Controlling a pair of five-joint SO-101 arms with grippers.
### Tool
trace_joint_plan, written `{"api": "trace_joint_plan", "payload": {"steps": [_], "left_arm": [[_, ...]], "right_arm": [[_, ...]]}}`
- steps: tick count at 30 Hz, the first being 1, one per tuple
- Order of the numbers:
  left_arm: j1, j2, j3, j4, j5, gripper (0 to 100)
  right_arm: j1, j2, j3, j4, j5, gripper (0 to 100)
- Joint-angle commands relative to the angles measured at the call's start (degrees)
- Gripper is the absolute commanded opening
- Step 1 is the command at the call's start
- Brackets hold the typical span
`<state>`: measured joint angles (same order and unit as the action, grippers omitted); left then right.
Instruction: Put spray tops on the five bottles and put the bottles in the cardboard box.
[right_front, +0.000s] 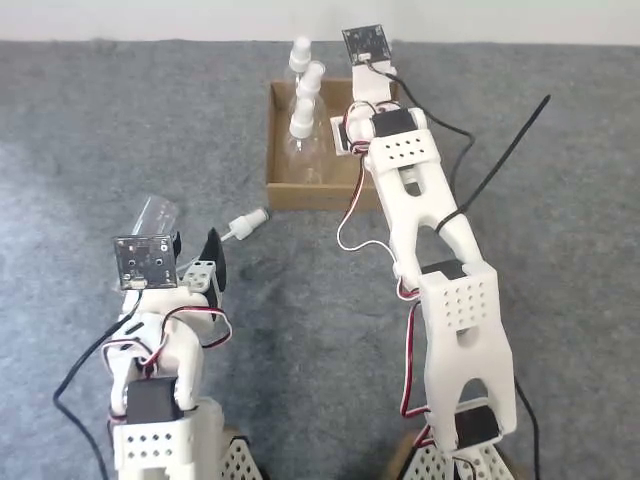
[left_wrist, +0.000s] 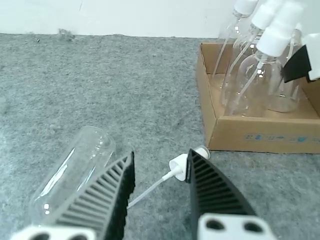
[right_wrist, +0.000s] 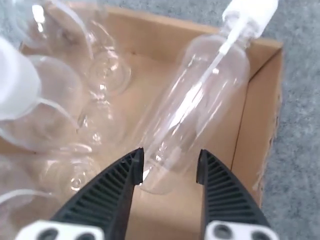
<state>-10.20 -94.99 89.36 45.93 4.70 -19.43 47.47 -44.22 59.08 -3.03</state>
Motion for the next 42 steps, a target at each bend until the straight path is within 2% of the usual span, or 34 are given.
{"api": "trace_joint_plan", "payload": {"steps": [1,32,42], "left_arm": [[-0.4,-0.7,-3.7,0.3,-0.4,16],[-1.9,-0.7,-3.6,1.3,-0.4,16],[-2.0,-0.7,-3.5,1.5,-0.4,16]], "right_arm": [[-0.1,-5.6,-1.3,1.4,-0.7,14.9],[-0.7,-5.6,-1.1,3.5,-0.8,14.9],[-0.7,-1.4,-1.3,-3.7,-0.7,15.7]]}}
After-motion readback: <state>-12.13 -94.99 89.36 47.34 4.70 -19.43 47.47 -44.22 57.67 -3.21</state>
